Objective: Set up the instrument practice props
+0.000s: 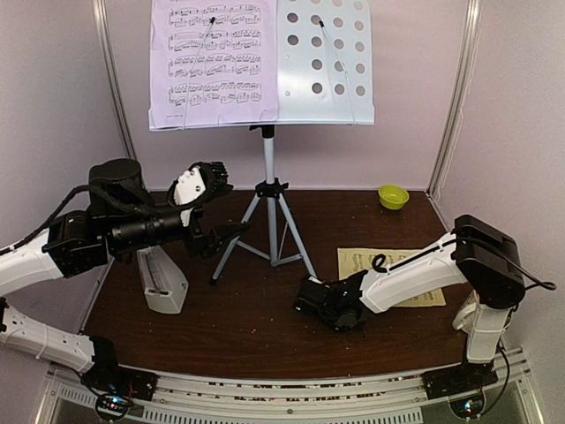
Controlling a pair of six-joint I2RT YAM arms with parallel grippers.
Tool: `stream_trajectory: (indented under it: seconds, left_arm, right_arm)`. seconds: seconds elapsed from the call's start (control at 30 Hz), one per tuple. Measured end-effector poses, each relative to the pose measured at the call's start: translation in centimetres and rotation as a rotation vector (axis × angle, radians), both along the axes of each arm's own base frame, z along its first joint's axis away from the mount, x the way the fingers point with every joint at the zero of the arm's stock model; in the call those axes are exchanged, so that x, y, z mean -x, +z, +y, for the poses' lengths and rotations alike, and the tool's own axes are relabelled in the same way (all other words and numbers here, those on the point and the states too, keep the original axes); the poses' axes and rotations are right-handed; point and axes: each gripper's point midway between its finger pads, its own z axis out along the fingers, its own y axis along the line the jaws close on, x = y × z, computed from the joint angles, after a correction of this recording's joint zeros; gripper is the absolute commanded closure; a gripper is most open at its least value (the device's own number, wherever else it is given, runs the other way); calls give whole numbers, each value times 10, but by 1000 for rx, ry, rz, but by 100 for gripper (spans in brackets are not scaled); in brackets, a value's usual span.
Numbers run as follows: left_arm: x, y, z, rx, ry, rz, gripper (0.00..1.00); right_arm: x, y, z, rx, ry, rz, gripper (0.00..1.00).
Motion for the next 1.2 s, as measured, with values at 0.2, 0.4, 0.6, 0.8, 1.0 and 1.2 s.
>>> stream_trajectory:
  seconds: [0.2,0.4,0.6,0.8,1.0,1.2]
  left_arm:
    - [0,0,0,-1,0,0,25]
    - [0,0,0,-1,0,1,25]
    - [-1,-2,-1,-4,-1,3,25]
    - [-2,-6,-3,-13,-1,9,24]
    - [-2,-5,-3,-11,-2,8,24]
    - [-1,-5,-4,-11,-4,9,24]
  right_arm:
    - [6,6,-11,-3,-12,19,100]
    - [11,44,-14,-132,-18,5,100]
    - [27,50,-16,-243,3,62,94]
    - [34,49,-16,-274,-1,96,53]
    - [42,11,-24,-121,-23,144,41]
    - [31,12,-19,-96,-71,71,41]
